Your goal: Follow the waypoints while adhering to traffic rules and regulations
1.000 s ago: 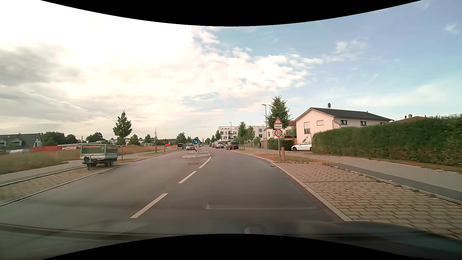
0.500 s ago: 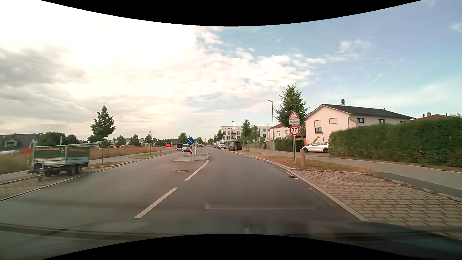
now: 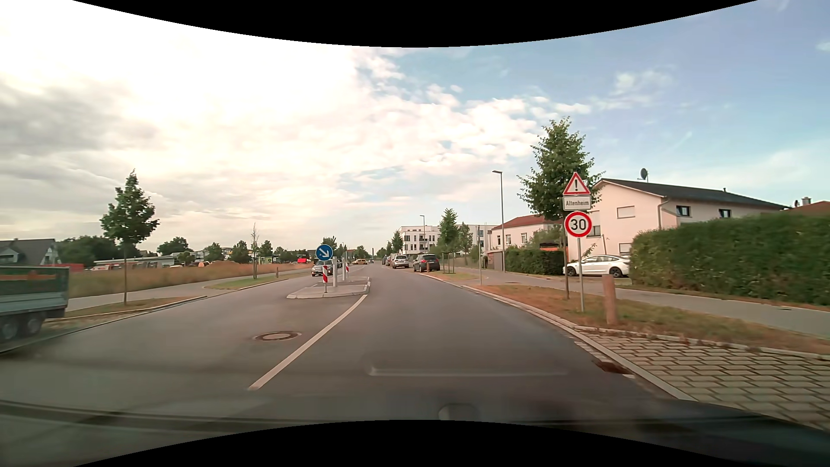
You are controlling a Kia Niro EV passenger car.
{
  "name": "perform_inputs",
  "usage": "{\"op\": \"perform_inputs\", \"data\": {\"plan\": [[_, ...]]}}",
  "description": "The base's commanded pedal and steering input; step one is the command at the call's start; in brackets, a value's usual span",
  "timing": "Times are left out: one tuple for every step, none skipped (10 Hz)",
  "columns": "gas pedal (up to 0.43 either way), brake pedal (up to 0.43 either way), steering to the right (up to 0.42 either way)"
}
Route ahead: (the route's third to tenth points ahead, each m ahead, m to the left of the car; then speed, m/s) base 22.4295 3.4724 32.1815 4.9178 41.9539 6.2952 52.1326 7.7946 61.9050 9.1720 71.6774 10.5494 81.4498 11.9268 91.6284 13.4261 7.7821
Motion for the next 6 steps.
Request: {"op": "perform_inputs", "data": {"plan": [[0.13, 0.0, -0.015], [0.13, 0.0, -0.018], [0.13, 0.0, -0.022], [0.13, 0.0, -0.024], [0.13, 0.0, -0.024], [0.13, 0.0, -0.024]]}}
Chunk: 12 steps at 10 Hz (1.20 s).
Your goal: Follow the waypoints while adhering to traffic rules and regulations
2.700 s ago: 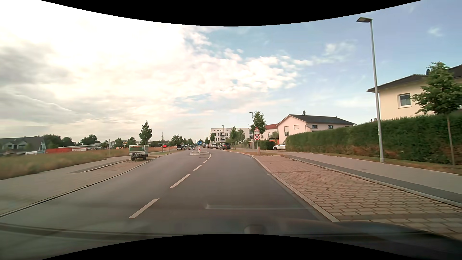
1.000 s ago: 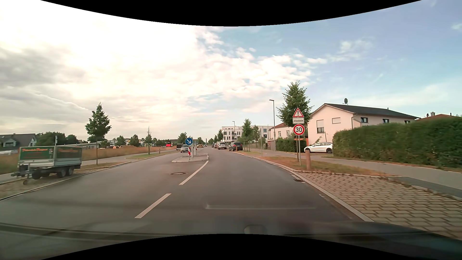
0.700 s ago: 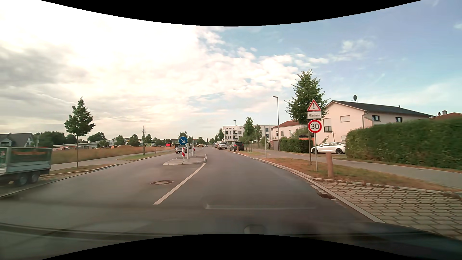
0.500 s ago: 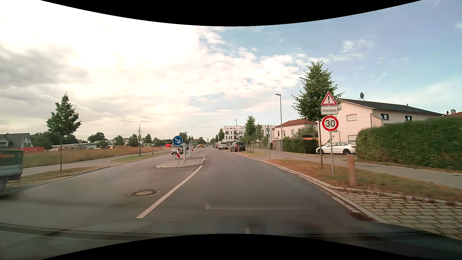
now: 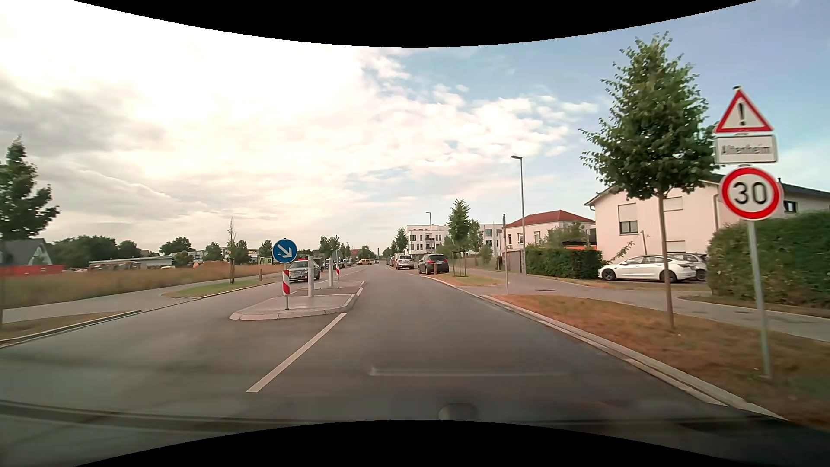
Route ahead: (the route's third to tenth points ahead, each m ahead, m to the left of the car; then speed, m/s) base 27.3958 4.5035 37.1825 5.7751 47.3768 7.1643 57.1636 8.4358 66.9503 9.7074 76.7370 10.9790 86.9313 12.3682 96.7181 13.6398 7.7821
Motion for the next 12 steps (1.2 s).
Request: {"op": "perform_inputs", "data": {"plan": [[0.13, 0.0, -0.023], [0.13, 0.0, -0.025], [0.13, 0.0, -0.028], [0.13, 0.0, -0.029], [0.13, 0.0, -0.031], [0.13, 0.0, -0.033], [0.13, 0.0, -0.035], [0.13, 0.0, -0.036], [0.13, 0.0, -0.037], [0.13, 0.0, -0.037], [0.13, 0.0, -0.037], [0.13, 0.0, -0.036]]}}
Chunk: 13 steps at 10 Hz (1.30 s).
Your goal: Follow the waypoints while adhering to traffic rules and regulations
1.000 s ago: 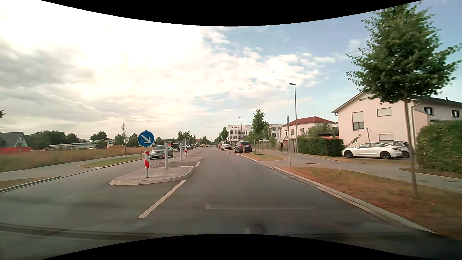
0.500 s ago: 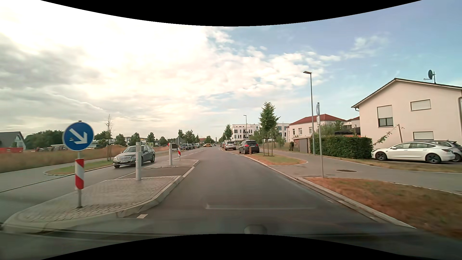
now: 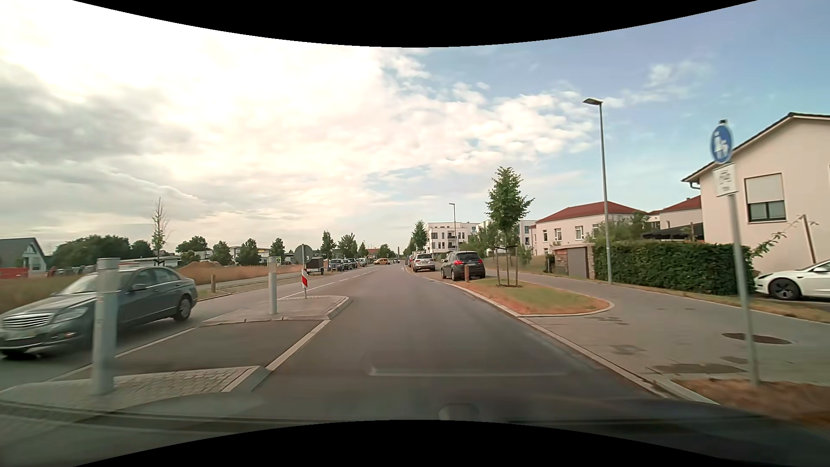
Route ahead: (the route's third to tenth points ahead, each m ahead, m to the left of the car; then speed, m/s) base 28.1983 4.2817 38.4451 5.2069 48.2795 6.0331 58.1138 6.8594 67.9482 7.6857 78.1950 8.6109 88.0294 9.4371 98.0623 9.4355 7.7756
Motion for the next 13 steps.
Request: {"op": "perform_inputs", "data": {"plan": [[0.13, 0.0, -0.036], [0.13, 0.0, -0.035], [0.13, 0.0, -0.034], [0.13, 0.0, -0.035], [0.13, 0.0, -0.034], [0.13, 0.0, -0.034], [0.13, 0.0, -0.034], [0.13, 0.0, -0.034], [0.13, 0.0, -0.034], [0.13, 0.0, -0.034], [0.13, 0.0, -0.034], [0.13, 0.0, -0.034], [0.13, 0.0, -0.034]]}}
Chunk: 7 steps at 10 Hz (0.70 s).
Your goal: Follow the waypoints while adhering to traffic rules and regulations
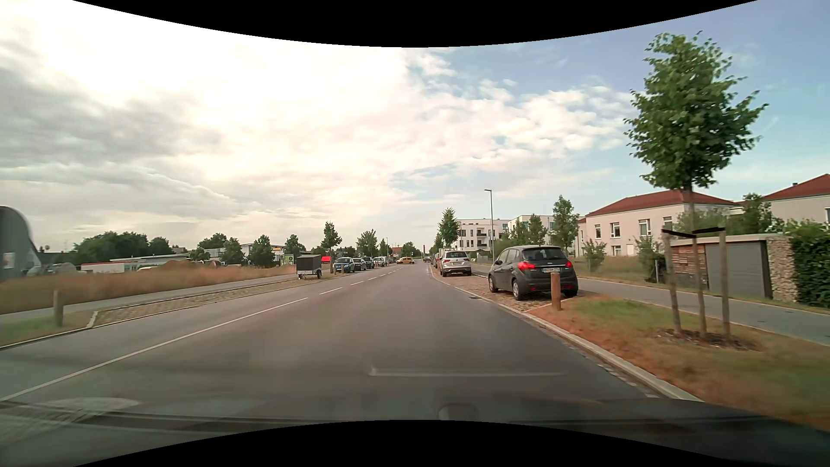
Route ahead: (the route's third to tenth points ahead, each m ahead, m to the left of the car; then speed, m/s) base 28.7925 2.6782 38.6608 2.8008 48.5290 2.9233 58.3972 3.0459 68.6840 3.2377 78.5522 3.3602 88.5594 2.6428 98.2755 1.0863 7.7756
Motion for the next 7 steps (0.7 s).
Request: {"op": "perform_inputs", "data": {"plan": [[0.13, 0.0, -0.034], [0.13, 0.0, -0.034], [0.13, 0.0, -0.034], [0.13, 0.0, -0.034], [0.13, 0.0, -0.034], [0.13, 0.0, -0.034], [0.13, 0.0, -0.033]]}}
